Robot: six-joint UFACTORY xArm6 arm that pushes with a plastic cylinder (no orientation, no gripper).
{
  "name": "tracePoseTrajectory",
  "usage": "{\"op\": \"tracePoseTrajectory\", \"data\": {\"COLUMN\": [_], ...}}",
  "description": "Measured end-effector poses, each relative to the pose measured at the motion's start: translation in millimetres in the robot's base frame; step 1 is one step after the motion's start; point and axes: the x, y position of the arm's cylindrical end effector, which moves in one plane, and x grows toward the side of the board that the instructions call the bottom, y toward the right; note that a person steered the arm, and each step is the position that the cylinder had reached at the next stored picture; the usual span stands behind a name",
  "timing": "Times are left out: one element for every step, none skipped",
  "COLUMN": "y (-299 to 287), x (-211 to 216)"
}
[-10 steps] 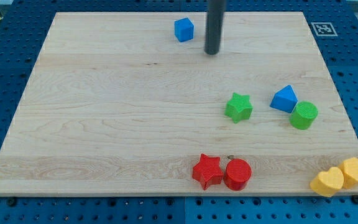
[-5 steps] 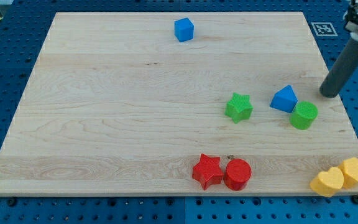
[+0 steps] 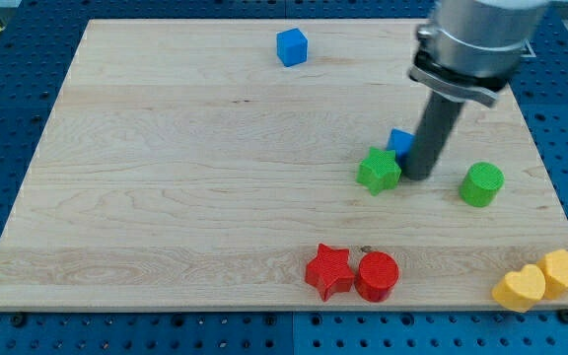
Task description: Drag the blue triangle to the right of the blue cube
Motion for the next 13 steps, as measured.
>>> {"op": "tracePoseTrajectory", "data": {"y": [-35,-18,11,2,2,8,-18,-54,-60,-50,-35,4,27], "x": [-33,-31,-29,-65,-74,-21,-12,-57,-111,-95,-51,-38,-95]}}
